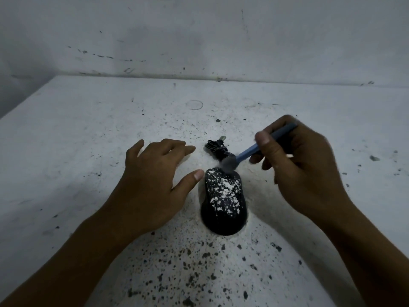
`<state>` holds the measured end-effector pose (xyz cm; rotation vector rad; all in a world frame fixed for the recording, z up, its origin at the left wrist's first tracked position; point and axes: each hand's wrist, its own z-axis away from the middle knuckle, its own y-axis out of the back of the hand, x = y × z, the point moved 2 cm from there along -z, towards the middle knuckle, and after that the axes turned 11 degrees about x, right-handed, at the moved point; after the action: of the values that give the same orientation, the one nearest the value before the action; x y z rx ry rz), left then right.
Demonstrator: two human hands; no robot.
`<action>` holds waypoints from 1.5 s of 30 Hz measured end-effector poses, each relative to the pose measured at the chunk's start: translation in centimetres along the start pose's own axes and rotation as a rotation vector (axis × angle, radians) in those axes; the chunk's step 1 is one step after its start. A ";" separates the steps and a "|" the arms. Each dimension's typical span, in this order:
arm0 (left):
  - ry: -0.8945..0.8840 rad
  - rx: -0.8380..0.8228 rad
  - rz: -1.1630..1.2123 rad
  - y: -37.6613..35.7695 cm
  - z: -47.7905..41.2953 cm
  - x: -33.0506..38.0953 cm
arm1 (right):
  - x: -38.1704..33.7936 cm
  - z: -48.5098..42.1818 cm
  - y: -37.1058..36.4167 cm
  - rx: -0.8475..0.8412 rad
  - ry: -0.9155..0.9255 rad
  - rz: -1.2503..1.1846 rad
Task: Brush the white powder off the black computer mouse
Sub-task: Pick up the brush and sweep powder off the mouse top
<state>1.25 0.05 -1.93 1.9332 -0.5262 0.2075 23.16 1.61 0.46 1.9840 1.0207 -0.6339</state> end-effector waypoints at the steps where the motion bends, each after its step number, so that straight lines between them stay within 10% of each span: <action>1: 0.002 -0.004 0.000 0.0 0.0 0.0 | 0.1 0.2 -0.2 -0.038 -0.007 0.046; 45: 0.003 0.003 0.003 -0.1 0.0 -0.3 | -0.4 -0.1 0.8 0.057 0.054 0.023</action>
<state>0.98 0.20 -2.10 1.9353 -0.5273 0.2132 23.60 1.24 1.14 2.0697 1.0201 -0.6062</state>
